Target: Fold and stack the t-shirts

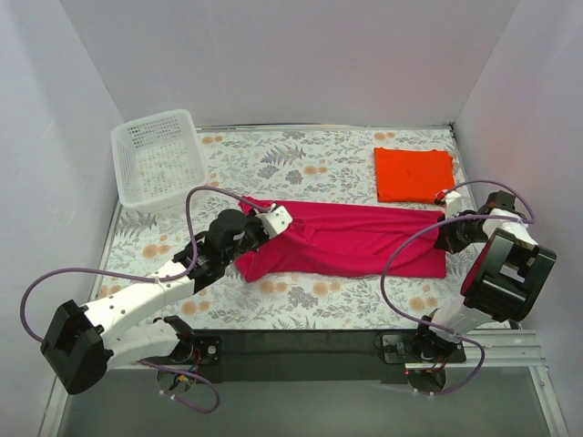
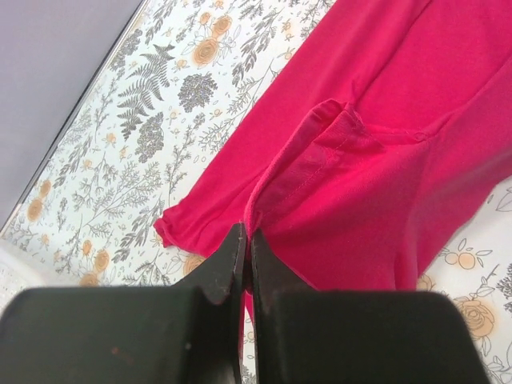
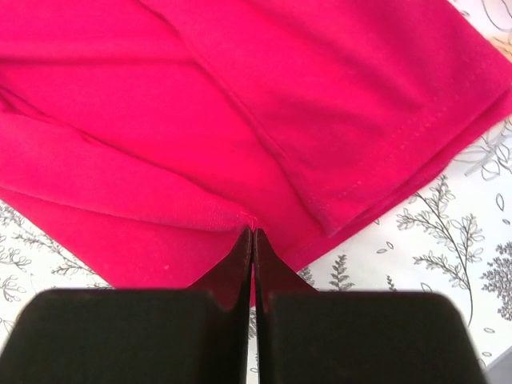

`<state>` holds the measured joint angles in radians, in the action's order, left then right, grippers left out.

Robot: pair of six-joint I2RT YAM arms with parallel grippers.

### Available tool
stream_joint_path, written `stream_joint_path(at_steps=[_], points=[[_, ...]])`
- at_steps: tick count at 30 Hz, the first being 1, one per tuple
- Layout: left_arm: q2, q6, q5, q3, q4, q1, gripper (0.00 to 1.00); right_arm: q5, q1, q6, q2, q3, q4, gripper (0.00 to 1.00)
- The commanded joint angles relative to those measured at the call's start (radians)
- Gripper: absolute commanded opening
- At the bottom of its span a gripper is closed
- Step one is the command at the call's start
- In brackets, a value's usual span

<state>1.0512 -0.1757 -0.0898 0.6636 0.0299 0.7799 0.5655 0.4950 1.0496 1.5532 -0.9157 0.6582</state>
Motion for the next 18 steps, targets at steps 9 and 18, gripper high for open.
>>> stream_joint_path(at_steps=[9,18], points=[[0.113,0.022,-0.059,0.05,-0.131,-0.027,0.0,-0.045,-0.001,-0.108,0.045,-0.074,-0.074,0.01],[0.11,0.047,-0.096,0.007,-0.232,-0.03,0.0,-0.038,-0.044,-0.097,0.074,-0.069,-0.065,0.01]])
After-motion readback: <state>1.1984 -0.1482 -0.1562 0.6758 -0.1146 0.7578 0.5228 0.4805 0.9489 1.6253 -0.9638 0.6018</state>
